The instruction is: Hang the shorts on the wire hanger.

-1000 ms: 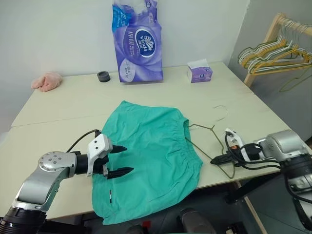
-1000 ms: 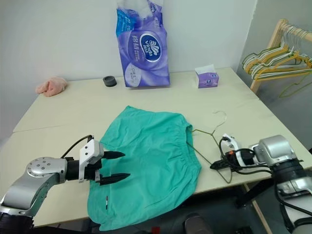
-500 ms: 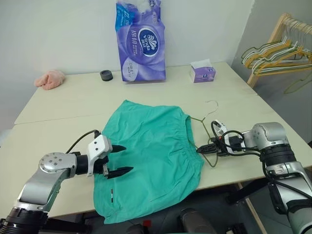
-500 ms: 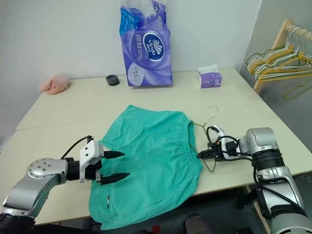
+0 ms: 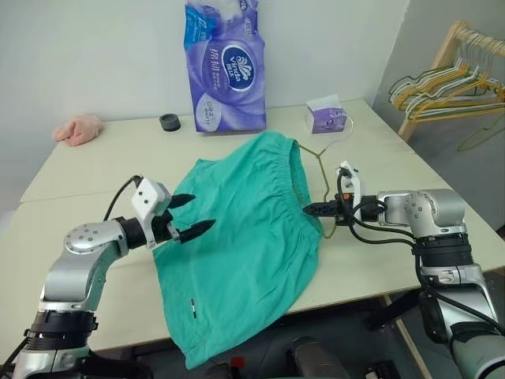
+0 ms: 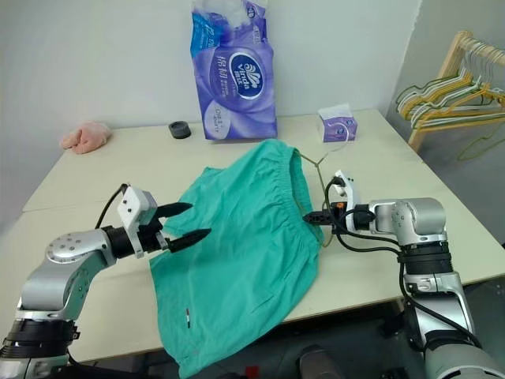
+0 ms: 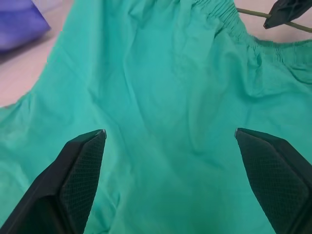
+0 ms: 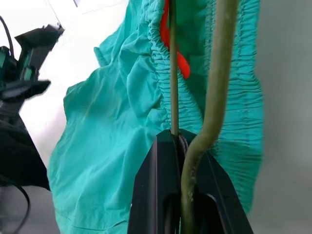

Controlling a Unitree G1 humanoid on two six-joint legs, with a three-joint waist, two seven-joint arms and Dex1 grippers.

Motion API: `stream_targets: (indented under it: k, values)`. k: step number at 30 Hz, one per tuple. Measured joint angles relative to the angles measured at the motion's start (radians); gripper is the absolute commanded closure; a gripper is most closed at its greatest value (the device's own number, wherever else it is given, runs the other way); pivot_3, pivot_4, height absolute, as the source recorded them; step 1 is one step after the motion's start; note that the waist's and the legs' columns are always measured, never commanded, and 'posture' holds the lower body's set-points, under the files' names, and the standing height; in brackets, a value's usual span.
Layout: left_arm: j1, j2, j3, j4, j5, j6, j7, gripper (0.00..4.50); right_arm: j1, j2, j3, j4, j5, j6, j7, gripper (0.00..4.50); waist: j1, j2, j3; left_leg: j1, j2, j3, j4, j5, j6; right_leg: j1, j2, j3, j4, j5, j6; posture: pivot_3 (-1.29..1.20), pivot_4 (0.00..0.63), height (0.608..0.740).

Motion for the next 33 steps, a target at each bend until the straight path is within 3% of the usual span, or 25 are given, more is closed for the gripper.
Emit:
stream_targets:
  k: [8, 14, 23, 29, 33]
  values:
    - [-0.217, 0.035, -0.009, 0.017, 0.024, -0.030, -0.014, 0.03, 0.026, -0.097, 0.226, -0.195, -0.087, -0.227, 0.080, 4.50, -0.002, 0.000, 0.000, 0.000, 0.000, 0.000, 0.000, 0.000, 0.000, 0.000, 0.000, 0.000, 0.000, 0.000, 0.000, -0.24, 0.025, 0.740]
    - [-0.391, 0.105, -0.111, 0.099, 0.097, -0.118, -0.146, 0.03, 0.032, -0.157, 0.350, -0.264, -0.196, -0.399, 0.127, 4.50, -0.007, 0.000, 0.000, 0.000, 0.000, 0.000, 0.000, 0.000, 0.000, 0.000, 0.000, 0.000, 0.000, 0.000, 0.000, -0.25, 0.023, 0.740]
    - [-0.349, 0.160, -0.235, 0.158, 0.155, -0.189, -0.356, 0.03, 0.049, -0.192, 0.419, -0.297, -0.319, -0.566, 0.157, 4.50, -0.014, 0.000, 0.000, 0.000, 0.000, 0.000, 0.000, 0.000, 0.000, -0.001, 0.000, 0.000, 0.000, 0.000, 0.000, -0.27, 0.025, 0.740]
    - [-0.317, 0.164, -0.268, 0.184, 0.222, -0.274, -0.375, 0.03, 0.056, -0.198, 0.424, -0.311, -0.351, -0.594, 0.181, 4.50, -0.012, 0.000, -0.001, 0.000, 0.000, -0.001, 0.002, 0.000, 0.000, 0.000, 0.000, -0.001, 0.001, 0.000, 0.000, -0.27, 0.027, 0.740]
    - [-0.317, 0.145, -0.270, 0.229, 0.251, -0.317, -0.363, 0.94, 0.056, -0.198, 0.424, -0.332, -0.355, -0.603, 0.189, 4.50, -0.012, 0.000, 0.000, 0.000, 0.000, -0.001, 0.002, 0.000, 0.000, 0.000, 0.000, -0.001, 0.001, 0.000, 0.000, -0.27, 0.027, 0.740]
